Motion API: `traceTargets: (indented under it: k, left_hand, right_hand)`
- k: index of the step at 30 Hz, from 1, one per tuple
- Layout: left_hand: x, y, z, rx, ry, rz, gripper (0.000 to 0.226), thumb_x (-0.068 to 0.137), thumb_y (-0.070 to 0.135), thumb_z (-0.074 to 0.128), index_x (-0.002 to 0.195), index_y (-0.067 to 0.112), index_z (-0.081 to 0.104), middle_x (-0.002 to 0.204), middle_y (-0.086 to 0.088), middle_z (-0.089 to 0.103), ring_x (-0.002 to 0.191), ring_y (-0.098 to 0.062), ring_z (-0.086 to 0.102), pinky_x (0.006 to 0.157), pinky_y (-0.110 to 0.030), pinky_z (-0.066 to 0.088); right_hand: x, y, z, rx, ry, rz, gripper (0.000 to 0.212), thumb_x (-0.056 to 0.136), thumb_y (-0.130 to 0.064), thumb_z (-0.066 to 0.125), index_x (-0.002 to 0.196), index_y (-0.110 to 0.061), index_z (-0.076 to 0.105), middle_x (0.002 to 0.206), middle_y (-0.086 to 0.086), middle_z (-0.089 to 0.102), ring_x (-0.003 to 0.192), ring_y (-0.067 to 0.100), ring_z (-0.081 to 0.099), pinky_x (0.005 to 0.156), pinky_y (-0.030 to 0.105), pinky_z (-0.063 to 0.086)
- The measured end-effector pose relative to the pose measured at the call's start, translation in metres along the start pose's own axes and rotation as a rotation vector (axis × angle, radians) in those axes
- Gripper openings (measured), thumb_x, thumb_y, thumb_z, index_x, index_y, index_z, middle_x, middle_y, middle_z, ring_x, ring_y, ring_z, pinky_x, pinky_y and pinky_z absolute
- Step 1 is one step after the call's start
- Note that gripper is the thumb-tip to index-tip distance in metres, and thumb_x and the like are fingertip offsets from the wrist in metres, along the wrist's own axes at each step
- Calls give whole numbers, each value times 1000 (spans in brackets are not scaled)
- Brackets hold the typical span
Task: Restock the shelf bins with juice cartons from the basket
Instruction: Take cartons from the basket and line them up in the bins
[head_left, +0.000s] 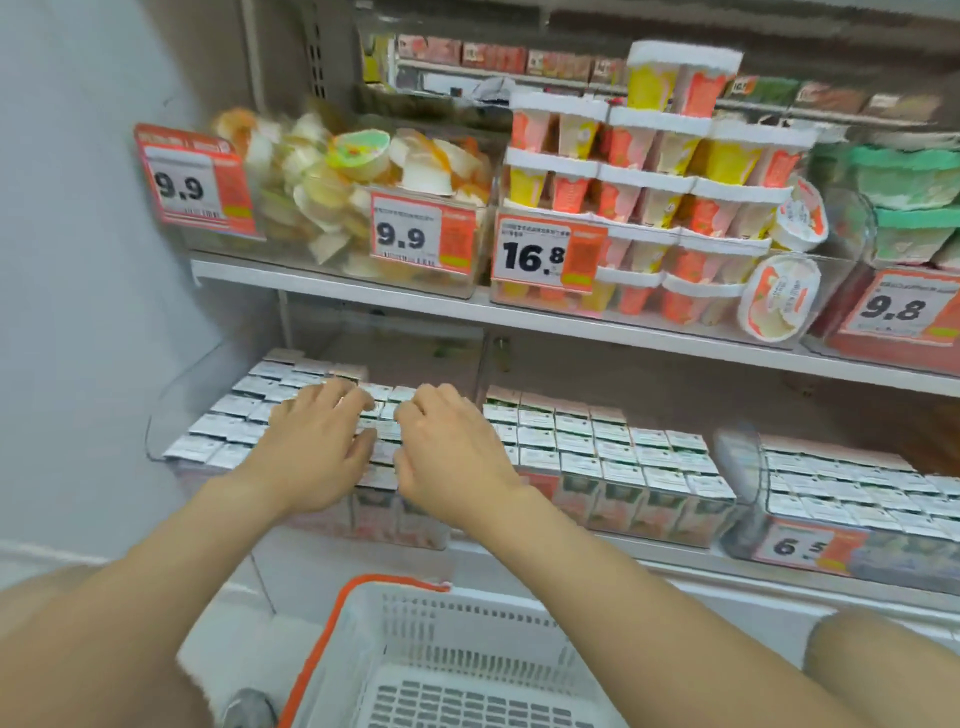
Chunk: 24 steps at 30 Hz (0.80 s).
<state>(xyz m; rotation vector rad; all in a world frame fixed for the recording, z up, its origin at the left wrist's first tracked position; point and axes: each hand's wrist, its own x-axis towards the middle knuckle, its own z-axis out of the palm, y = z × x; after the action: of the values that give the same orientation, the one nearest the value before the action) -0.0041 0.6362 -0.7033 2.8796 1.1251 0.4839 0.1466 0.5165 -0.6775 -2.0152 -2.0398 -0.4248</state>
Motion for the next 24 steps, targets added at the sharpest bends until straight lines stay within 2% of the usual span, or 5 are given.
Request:
traceTargets:
  k: [5, 12, 17, 21, 24]
  left_hand:
    - [-5, -29, 24, -44, -5, -48, 53, 95, 51, 25, 127, 24, 58, 133, 2, 55, 123, -28, 52, 99, -48, 41]
    - [-6, -37, 26, -27, -118, -2, 75, 90, 67, 18, 153, 31, 35, 164, 4, 34, 152, -22, 28, 122, -52, 23]
    - [-7, -37, 19, -19, -226, 63, 115, 73, 104, 17, 165, 36, 11, 175, 7, 6, 161, -21, -2, 129, -56, -4]
    - [-5, -38, 21, 54, -245, 80, 141, 58, 113, 14, 167, 25, 2, 175, 3, 2, 161, -21, -4, 129, -55, -4]
    - [-2, -39, 24, 77, -229, 68, 145, 57, 113, 14, 167, 20, 4, 175, 2, 6, 160, -20, 1, 129, -55, 0]
  right_hand:
    - [48, -22, 31, -43, -274, 110, 41, 98, -26, 53, 132, -2, 50, 130, 18, 53, 120, 35, 48, 103, 40, 39]
    - [112, -8, 62, 114, -387, 446, 59, 98, -37, 50, 151, -17, 34, 154, 15, 42, 143, 41, 32, 119, 57, 23]
    - [135, 13, 66, 131, -370, 628, 41, 103, -35, 39, 136, -16, 55, 138, 16, 61, 129, 37, 54, 113, 52, 34]
    - [135, 22, 78, 178, -456, 554, 39, 107, -30, 31, 126, -14, 60, 133, 13, 62, 116, 34, 59, 90, 42, 45]
    - [135, 22, 85, 140, -503, 507, 43, 107, -31, 26, 126, -16, 61, 133, 11, 62, 114, 34, 59, 86, 42, 45]
